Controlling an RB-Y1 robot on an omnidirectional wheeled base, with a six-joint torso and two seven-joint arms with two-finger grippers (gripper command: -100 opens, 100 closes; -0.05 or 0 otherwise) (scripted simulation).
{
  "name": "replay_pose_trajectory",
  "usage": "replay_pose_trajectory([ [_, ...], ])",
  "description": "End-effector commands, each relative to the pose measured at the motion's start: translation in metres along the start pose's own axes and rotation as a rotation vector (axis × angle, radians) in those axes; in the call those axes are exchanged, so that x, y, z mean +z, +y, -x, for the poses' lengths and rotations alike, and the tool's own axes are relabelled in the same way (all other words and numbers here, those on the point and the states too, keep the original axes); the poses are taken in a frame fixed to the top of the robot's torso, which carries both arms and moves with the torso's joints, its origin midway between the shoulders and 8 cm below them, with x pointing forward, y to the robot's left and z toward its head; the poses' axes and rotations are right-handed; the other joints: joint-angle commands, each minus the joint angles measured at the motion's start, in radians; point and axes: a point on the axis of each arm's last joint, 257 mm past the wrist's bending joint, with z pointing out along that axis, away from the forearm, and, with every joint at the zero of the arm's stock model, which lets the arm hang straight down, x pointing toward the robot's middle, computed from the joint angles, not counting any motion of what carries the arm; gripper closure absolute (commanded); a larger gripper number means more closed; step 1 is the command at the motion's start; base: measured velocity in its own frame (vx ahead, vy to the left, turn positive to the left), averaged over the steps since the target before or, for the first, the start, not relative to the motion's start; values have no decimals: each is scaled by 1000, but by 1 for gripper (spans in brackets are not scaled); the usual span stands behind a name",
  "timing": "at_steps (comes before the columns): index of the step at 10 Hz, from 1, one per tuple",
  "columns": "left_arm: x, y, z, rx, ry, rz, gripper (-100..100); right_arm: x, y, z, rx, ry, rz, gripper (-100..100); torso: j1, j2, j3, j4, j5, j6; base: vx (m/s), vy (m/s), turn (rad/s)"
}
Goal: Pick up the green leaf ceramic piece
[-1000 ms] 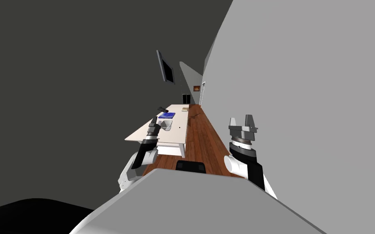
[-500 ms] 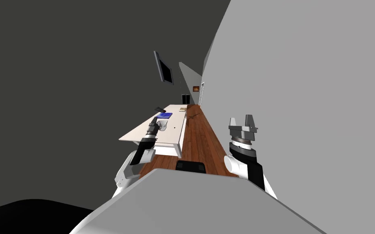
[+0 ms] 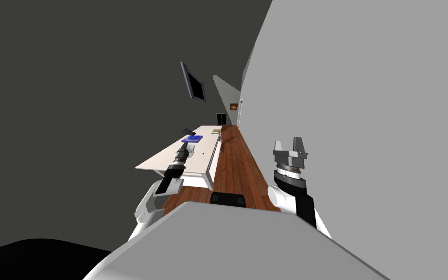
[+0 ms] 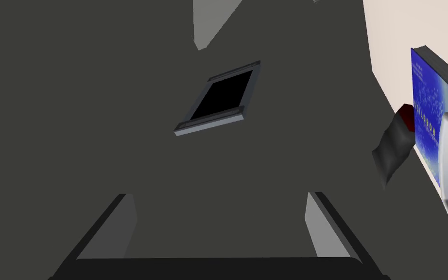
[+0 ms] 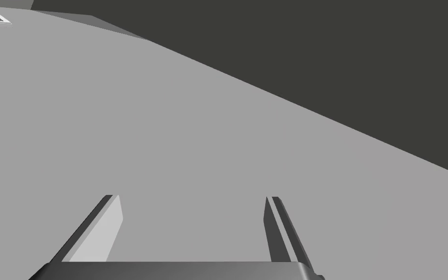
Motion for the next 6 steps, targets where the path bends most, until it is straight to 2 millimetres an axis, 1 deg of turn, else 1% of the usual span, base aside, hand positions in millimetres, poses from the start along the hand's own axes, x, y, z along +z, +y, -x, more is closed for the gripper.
replay_pose_trajectory([
  [1, 2, 9, 3, 14, -3, 31, -100, 0, 0, 0, 0, 0, 0, 0, 0, 0, 0, 0, 0, 0, 57, -111, 4],
  [2, 1, 24, 8, 37, -8, 75, -100, 0, 0, 0, 0, 0, 0, 0, 2, 0, 0, 0, 0, 0, 66, -102, 0],
  [4, -2, 55, 20, 90, -17, 166, -100, 0, 0, 0, 0, 0, 0, 0, 0, -3, -2, -1, 0, 0, 127, -145, 19],
  [5, -3, 57, 20, 90, -17, 171, -100, 0, 0, 0, 0, 0, 0, 0, 0, -5, -3, -1, 0, 0, 101, -92, 10],
  [6, -6, 74, 26, 120, -21, 221, -100, 0, 0, 0, 0, 0, 0, 0, 3, -3, -2, -1, 0, 0, 103, -102, 2],
])
